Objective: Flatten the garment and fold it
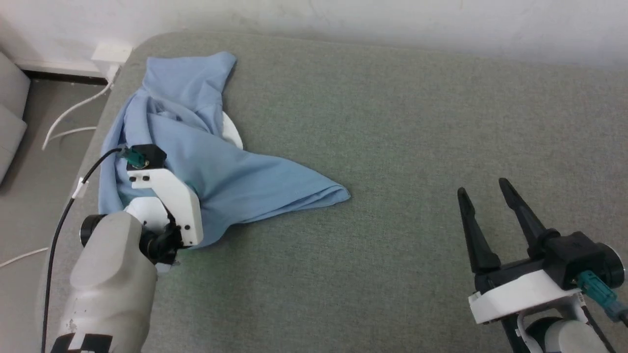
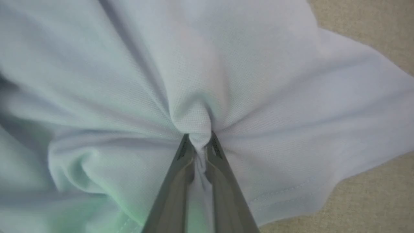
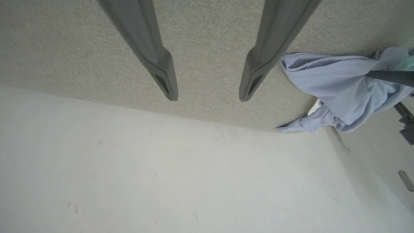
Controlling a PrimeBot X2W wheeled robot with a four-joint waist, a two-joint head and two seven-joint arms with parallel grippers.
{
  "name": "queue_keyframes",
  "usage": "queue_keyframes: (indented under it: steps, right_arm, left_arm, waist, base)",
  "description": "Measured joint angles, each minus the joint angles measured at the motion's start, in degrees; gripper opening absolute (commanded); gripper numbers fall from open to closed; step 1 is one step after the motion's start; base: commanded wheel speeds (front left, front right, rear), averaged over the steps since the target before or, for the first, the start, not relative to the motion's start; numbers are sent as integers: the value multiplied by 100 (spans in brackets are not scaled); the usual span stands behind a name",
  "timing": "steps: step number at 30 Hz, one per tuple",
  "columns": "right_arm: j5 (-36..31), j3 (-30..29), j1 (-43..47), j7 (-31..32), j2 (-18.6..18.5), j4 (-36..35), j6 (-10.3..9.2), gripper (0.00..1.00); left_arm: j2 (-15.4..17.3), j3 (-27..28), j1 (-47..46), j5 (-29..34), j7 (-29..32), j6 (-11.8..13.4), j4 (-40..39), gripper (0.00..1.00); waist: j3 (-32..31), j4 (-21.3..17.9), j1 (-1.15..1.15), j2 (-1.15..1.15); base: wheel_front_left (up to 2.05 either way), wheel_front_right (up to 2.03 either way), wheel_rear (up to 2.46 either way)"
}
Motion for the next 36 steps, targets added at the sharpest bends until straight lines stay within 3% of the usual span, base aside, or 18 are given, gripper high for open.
queue_keyframes:
  steps: [3, 6, 14, 18, 26, 31, 36]
  right_arm:
    - [80, 2, 1, -47, 0, 26, 0, 100]
    - [145, -30, 10, -107, 0, 62, 0, 100]
    - [333, -276, 232, -290, 1, 186, 0, 100]
    - [375, -365, 298, -343, 2, 180, 0, 100]
    - [382, -504, 365, -333, 3, 118, -1, 100]
    - [382, -542, 373, -305, 3, 46, -1, 100]
    - [424, -608, 363, -285, 3, 33, -2, 100]
  left_arm:
    - [158, -140, -4, -107, -129, -14, 21, 0]
    - [447, -177, -35, -57, -757, -37, -12, 0]
    - [616, -180, -270, 171, -2811, 531, -679, 0]
    - [614, -218, -266, 226, -3572, 676, -1157, 0]
    - [-7, -372, 260, -102, -4017, 731, -2347, 0]
    - [-603, -793, 750, -250, -3967, 708, -2988, 0]
    - [-899, -1396, 998, -444, -3807, 598, -3198, 0]
  waist:
    - [-105, 29, 0, 0]
    - [-239, 57, 0, 0]
    - [-727, 114, -1, 0]
    - [-995, 102, -1, 0]
    - [-1293, -251, -1, 0]
    - [-1330, -683, -1, 0]
    - [-1237, -1202, 0, 0]
  base:
    - [0, 0, 0]
    - [0, 0, 0]
    - [0, 0, 0]
    - [0, 0, 0]
    - [0, 0, 0]
    - [0, 0, 0]
    - [0, 0, 0]
